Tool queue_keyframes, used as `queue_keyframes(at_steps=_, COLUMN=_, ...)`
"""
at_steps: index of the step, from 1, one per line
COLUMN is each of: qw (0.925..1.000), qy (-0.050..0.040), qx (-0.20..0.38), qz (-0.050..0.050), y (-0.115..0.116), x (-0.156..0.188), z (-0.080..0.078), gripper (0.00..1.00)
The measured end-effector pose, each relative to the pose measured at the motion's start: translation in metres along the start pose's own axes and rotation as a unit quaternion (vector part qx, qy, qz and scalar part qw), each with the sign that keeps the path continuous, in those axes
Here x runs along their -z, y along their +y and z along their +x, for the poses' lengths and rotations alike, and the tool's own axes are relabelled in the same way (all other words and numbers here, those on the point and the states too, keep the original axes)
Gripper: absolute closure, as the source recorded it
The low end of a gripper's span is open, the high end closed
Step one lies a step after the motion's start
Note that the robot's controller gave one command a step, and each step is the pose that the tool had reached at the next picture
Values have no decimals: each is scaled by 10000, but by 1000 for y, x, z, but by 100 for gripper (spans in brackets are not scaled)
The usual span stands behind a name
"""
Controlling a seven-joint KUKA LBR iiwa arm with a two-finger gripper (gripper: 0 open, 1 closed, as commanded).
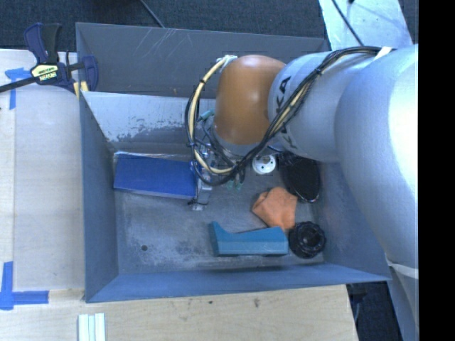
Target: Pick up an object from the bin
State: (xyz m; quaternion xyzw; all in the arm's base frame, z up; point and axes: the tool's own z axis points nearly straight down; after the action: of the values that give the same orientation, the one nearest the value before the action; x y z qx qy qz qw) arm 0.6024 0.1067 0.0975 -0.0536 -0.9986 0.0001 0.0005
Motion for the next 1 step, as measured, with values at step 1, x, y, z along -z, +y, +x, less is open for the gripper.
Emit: queue_keyframes(at_steps=1, qw=10000, qy=-15, qx=-6, qz=-7, y=1, x=30, z=-14, gripper=100)
